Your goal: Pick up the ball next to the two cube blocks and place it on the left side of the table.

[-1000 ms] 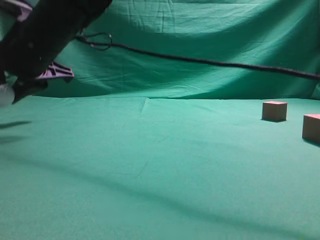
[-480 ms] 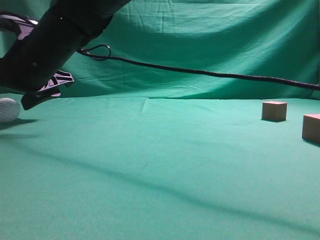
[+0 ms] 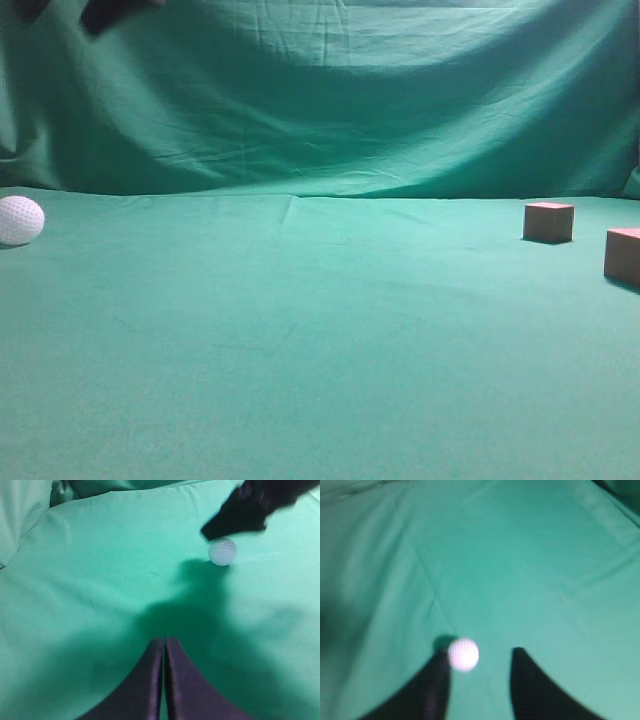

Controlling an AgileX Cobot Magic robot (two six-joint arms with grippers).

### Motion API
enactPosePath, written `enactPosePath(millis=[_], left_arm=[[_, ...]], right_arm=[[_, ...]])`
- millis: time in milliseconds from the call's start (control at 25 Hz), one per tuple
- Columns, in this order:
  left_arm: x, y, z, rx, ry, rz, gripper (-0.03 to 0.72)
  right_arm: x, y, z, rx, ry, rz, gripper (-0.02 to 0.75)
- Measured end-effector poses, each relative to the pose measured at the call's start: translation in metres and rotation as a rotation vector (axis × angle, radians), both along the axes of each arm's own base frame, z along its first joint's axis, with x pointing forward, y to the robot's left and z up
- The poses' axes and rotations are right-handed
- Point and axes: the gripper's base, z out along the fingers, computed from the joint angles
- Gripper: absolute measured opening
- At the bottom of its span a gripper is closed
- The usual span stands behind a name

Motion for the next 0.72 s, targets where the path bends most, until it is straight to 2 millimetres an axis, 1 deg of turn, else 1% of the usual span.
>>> enactPosePath(millis=[40,80,120,160,200,240,360,400,480,560,600,720], left_arm=[[0.0,0.0,0.0,0.0,0.0,0.0,0.0],[0.0,0.0,0.0,0.0,0.0,0.0,0.0],[0.0,0.0,0.0,0.0,0.0,0.0,0.0],[0.0,0.0,0.0,0.0,0.0,0.0,0.0],[0.0,0.0,0.0,0.0,0.0,0.0,0.0],[0.0,0.0,0.0,0.0,0.0,0.0,0.0],[0.0,0.0,0.0,0.0,0.0,0.0,0.0],[0.0,0.0,0.0,0.0,0.0,0.0,0.0],[0.0,0.0,0.0,0.0,0.0,0.0,0.0],[0.0,0.0,0.0,0.0,0.0,0.0,0.0],[0.0,0.0,0.0,0.0,0.0,0.0,0.0],[0.0,0.0,0.0,0.0,0.0,0.0,0.0]], right_arm=[[-0.005,-0.012,0.021,-0.013,0.009,-0.011,0.274],[-0.009,-0.025,0.034,-0.049,0.036,-0.028,0.18],[-0.014,-0.039,0.049,-0.083,0.059,-0.052,0.106],[-0.019,-0.051,0.062,-0.108,0.077,-0.078,0.062],[-0.023,-0.064,0.073,-0.141,0.09,-0.109,0.04],[-0.025,-0.075,0.082,-0.161,0.096,-0.152,0.0],[-0.033,-0.103,0.115,-0.166,0.047,-0.28,0.0],[-0.039,-0.112,0.127,-0.157,0.026,-0.309,0.0],[-0.056,-0.13,0.152,-0.124,-0.009,-0.335,0.0],[-0.073,-0.149,0.171,-0.107,-0.039,-0.356,0.0],[-0.083,-0.16,0.178,-0.103,-0.046,-0.367,0.0],[-0.108,-0.188,0.181,-0.128,-0.038,-0.412,0.0]])
